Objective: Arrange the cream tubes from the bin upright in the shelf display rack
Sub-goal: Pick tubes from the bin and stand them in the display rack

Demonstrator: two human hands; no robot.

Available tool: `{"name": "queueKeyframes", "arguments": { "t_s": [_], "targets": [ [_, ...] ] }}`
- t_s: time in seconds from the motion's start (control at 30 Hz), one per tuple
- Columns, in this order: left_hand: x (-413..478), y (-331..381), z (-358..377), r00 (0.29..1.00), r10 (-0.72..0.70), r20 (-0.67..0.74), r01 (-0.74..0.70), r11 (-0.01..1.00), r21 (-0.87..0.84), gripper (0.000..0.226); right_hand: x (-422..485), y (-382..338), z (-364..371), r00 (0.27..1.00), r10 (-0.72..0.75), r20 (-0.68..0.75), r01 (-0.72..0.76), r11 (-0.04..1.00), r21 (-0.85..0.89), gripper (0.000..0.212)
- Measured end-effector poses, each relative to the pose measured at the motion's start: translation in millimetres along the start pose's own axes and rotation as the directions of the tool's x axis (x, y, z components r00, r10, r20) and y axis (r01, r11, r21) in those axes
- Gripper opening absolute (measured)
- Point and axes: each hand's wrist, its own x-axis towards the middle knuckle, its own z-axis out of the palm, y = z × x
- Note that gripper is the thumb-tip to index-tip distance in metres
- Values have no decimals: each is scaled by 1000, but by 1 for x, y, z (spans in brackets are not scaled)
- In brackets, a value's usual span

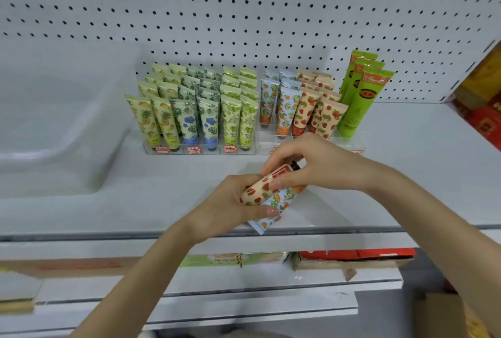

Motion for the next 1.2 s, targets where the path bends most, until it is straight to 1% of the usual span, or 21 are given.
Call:
{"name": "queueKeyframes", "arguments": {
  "t_s": [0.1,0.23,0.33,0.43,0.47,0.5,0.57,0.63,0.7,0.73,0.77,0.83,0.87,0.9,0.93,1.0,1.03,1.07,1.1,1.13,1.2],
  "targets": [
    [-4,-2,-2,1000,-18,-21,18,1000,-7,32,-6,1,-3,1000,3,-21,-4,1000,-8,19],
    [-11,-4,-8,997,-55,-50,50,994,-100,32,-20,5,-12,998,24,-58,-24,1000,4,22],
    [-14,1,-7,999,-37,-25,34,994,-105,36,-28,5,-14,998,55,4,-55,998,-43,22],
    [-16,3,-8,1000,-21,-18,19,994,-104,32,-35,5,-15,997,72,42,-67,993,-94,18],
    [-17,3,-10,1000,-19,-25,16,994,-110,31,-38,5,-16,997,79,17,-77,995,-71,16],
    [-17,2,-12,999,-19,-42,13,992,-128,32,-41,6,-18,995,95,-33,-95,995,-8,16],
    [-18,0,-18,995,-29,-94,8,977,-214,35,-47,9,-22,971,152,-187,-110,970,215,16],
    [-17,-2,-22,991,-32,-131,-9,955,-297,37,-51,9,-25,922,230,-310,-57,876,479,24],
    [-14,-2,-23,988,-22,-153,-32,940,-340,37,-54,6,-28,899,268,-345,19,766,643,44],
    [-13,-3,-21,987,-17,-163,-42,935,-353,36,-55,3,-30,895,274,-351,41,734,678,56],
    [-11,-5,-19,984,-16,-175,-49,932,-359,35,-55,0,-32,888,284,-362,48,725,687,68],
    [-8,-8,-16,977,-18,-214,-58,936,-347,31,-53,-4,-38,855,317,-411,33,757,652,85],
    [-7,-9,-15,970,-18,-241,-67,939,-339,30,-51,-5,-41,833,325,-447,17,793,609,87],
    [-6,-9,-15,961,-16,-275,-81,937,-339,28,-49,-5,-46,811,323,-489,2,833,554,83],
    [-5,-10,-15,948,-15,-317,-101,933,-346,26,-45,-6,-50,789,314,-529,-10,866,500,74],
    [-5,-10,-15,916,5,-400,-151,930,-334,17,-36,-8,-59,756,293,-585,-30,909,416,42],
    [-4,-11,-15,900,30,-435,-173,941,-292,12,-32,-9,-64,745,284,-603,-39,922,386,25],
    [-4,-12,-15,885,58,-463,-187,953,-237,9,-27,-10,-67,733,281,-620,-48,930,365,12],
    [-4,-14,-14,874,78,-480,-193,962,-195,8,-22,-10,-70,714,277,-643,-63,940,335,10],
    [-3,-15,-14,867,84,-491,-193,965,-178,7,-17,-9,-73,697,270,-664,-85,951,298,13],
    [-3,-15,-15,856,50,-514,-189,957,-221,8,-7,-7,-78,695,239,-678,-150,971,188,15]
  ]
}}
